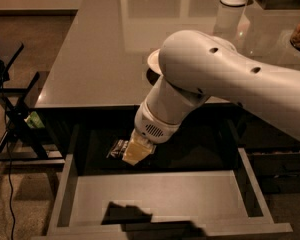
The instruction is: Place rxbar chocolate into top drawer
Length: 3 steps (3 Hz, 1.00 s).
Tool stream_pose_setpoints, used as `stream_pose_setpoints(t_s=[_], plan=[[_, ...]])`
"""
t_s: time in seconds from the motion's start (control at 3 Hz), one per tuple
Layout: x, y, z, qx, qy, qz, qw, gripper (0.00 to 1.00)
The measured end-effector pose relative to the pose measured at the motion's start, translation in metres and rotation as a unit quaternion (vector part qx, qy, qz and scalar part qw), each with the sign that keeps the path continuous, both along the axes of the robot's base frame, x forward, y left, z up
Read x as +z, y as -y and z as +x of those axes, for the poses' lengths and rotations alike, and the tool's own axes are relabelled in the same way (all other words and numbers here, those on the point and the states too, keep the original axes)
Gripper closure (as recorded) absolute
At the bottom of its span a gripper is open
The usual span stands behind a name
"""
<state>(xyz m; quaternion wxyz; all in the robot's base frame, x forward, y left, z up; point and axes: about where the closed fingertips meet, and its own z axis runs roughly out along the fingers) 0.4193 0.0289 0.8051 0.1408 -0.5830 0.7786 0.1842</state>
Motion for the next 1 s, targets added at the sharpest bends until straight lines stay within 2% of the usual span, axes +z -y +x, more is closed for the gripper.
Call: stream_pose_setpoints(t_s=[0.67, 1.0], plan=[[-0.009, -0.001, -0.003, 0.002, -0.003, 0.005, 1.0, 1.0], [-0.031, 0.002, -0.007, 0.001, 0.001, 0.008, 1.0, 1.0]])
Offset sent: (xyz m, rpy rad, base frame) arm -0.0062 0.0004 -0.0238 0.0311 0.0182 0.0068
